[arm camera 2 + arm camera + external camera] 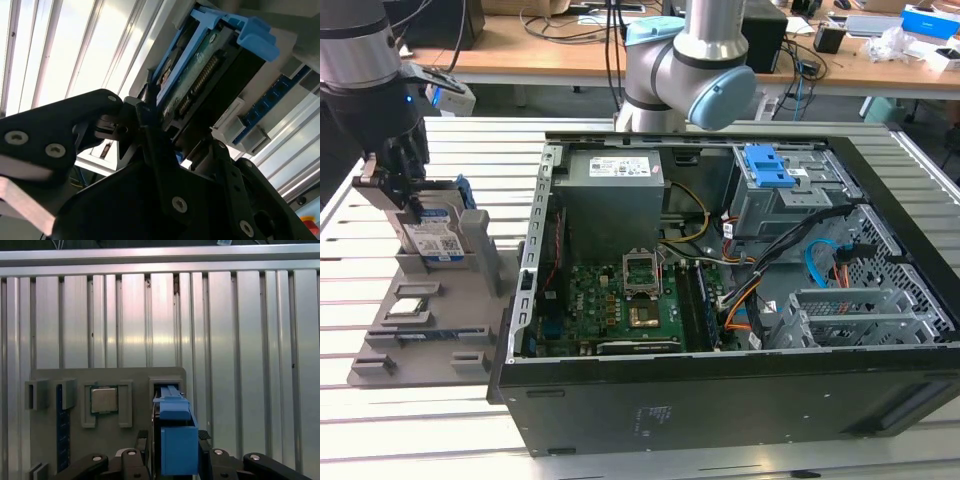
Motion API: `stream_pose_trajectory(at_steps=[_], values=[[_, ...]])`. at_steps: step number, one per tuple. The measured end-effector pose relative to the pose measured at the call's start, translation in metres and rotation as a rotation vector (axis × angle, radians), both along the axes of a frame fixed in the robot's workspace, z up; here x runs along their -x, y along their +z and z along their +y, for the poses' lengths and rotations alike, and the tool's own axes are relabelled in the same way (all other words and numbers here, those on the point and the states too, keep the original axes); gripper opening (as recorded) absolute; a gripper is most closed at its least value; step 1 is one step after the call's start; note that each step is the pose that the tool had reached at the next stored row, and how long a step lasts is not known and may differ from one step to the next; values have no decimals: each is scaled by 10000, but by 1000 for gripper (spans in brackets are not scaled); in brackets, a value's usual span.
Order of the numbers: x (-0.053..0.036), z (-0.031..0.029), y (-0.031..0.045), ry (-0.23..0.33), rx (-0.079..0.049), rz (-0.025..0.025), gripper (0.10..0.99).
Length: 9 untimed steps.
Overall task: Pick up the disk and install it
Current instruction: 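Pick up the disk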
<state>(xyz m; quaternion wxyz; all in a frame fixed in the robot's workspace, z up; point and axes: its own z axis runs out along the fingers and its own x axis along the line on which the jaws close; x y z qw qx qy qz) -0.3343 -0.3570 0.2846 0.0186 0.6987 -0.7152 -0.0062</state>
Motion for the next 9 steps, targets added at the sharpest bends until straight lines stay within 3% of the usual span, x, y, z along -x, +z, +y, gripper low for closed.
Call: stream_pose_trajectory(at_steps=[1,2,3,9], values=[[0,0,-1,0,0,-88,482],[0,-1,-2,1,1,-235,482],[0,-1,-2,1,0,-319,482],[0,-1,-2,1,0,-334,482]])
